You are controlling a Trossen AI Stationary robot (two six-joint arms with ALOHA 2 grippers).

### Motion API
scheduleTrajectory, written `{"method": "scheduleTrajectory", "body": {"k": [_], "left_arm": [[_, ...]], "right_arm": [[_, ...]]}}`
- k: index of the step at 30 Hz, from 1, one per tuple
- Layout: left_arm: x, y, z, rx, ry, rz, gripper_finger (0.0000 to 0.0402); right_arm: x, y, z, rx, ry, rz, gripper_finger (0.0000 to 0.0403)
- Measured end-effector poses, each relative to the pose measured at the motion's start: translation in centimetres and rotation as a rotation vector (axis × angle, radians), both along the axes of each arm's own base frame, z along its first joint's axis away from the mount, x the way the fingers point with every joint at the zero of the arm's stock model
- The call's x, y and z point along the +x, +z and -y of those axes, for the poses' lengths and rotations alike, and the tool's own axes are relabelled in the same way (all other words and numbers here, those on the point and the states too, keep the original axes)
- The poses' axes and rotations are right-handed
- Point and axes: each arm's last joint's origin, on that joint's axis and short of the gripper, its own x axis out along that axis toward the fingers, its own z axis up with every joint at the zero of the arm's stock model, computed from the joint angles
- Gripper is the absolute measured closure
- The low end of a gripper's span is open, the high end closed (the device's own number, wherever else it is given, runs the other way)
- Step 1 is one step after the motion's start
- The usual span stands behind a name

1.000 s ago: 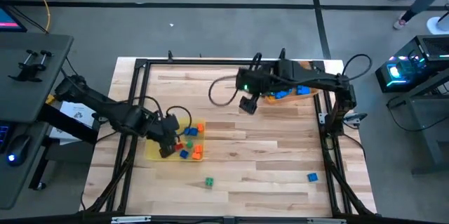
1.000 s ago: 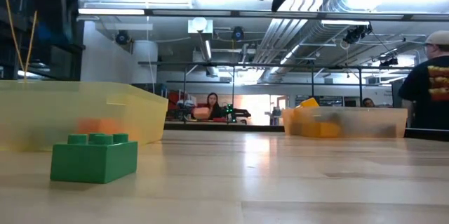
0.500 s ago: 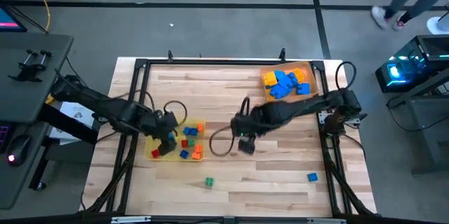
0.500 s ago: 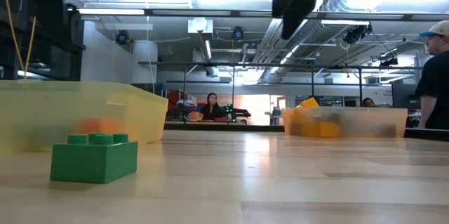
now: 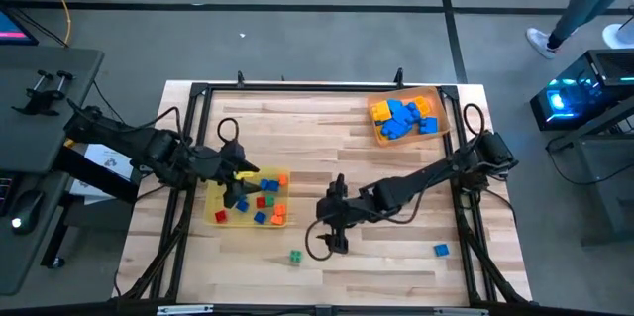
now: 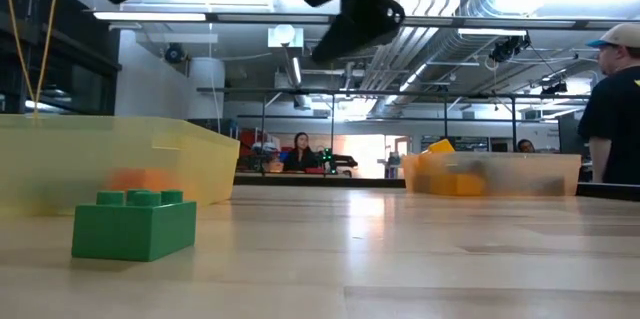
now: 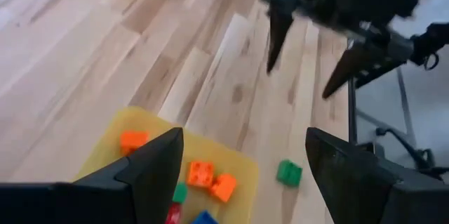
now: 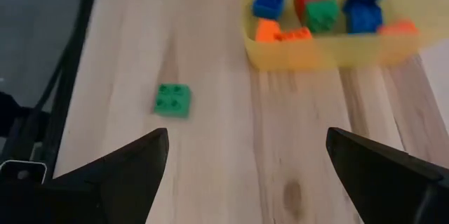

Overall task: Sort blocks by size
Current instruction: Put the small green 4 stud game piece into the yellow bin

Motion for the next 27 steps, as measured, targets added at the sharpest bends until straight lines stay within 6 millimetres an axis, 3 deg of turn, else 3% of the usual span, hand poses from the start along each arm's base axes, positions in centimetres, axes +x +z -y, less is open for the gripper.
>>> {"method": "scheduleTrajectory", "body": {"k": [14,20,24,27], "left_arm": [[0.7,0.9,-0.4,-0.014,0.252,0.156,0.0115],[1.1,0.4,-0.1,-0.045,0.266,0.132,0.0115],[1.5,0.1,0.1,0.006,0.214,0.107,0.0115],[1.7,-0.1,0.3,0.033,0.145,0.081,0.0115]], "right_arm": [[0.6,-1.3,-1.0,-0.079,0.106,0.078,0.0018],[0.8,-3.2,-3.9,-0.027,0.203,0.091,0.0018],[1.1,-4.5,-6.0,0.016,0.139,0.132,0.0018],[2.4,-4.9,-7.6,0.034,0.068,0.149,0.0018]]}}
